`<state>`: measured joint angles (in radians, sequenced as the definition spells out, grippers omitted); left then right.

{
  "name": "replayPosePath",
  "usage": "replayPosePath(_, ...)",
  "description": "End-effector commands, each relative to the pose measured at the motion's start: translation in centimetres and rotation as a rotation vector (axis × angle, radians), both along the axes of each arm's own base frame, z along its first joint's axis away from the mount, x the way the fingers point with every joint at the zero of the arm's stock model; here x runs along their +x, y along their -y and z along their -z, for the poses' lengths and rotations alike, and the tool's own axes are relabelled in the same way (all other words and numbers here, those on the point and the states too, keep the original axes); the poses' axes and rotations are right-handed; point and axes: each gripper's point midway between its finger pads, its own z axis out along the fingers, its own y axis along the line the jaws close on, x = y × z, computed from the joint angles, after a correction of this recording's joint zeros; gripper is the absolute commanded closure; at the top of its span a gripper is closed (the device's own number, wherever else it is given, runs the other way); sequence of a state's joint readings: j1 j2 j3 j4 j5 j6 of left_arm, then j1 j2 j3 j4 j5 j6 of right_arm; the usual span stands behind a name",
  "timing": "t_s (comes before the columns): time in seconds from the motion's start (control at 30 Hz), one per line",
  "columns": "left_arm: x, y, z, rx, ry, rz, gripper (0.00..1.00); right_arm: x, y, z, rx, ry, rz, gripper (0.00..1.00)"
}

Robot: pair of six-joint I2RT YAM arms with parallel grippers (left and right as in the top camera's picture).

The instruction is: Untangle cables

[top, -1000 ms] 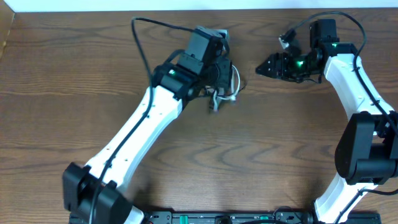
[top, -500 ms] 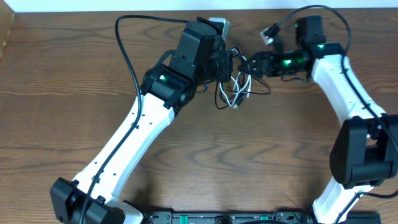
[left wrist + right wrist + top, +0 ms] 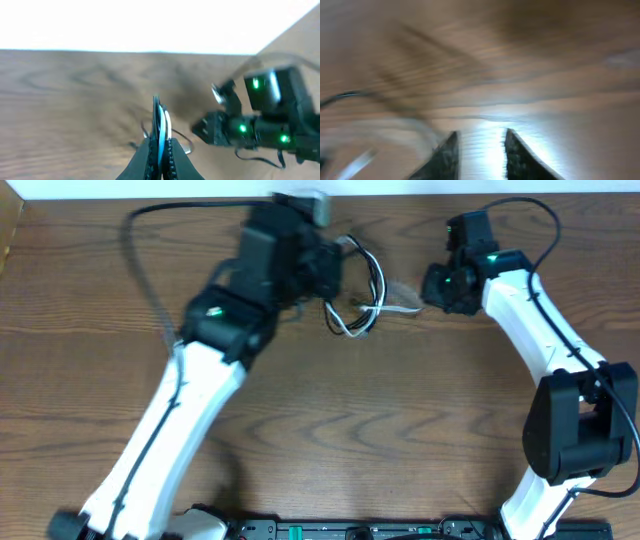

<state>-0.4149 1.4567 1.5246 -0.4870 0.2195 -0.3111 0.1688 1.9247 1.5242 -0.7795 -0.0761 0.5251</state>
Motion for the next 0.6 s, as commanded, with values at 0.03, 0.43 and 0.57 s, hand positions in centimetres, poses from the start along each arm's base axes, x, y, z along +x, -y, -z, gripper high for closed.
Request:
replayPosePath(0.03,-1.0,-3.8,-4.4,-0.039,0.095,-0.075,0.93,0.1,4.3,1.1,-0.083,-0.038,0.082,0.89)
replayPosePath(0.43,-1.1,-5.5,-5.0,-0.064,0.091,-0.083,0.93,0.2,-1.9,-2.0,0.326,0.102,-0.407,0.71)
replayPosePath(0.57,-0.9,-4.5,-6.5,-0.111,0.144,-0.035,0.92,-0.8,-7.6,-4.9,0.512,0.209,-0.633,0.41)
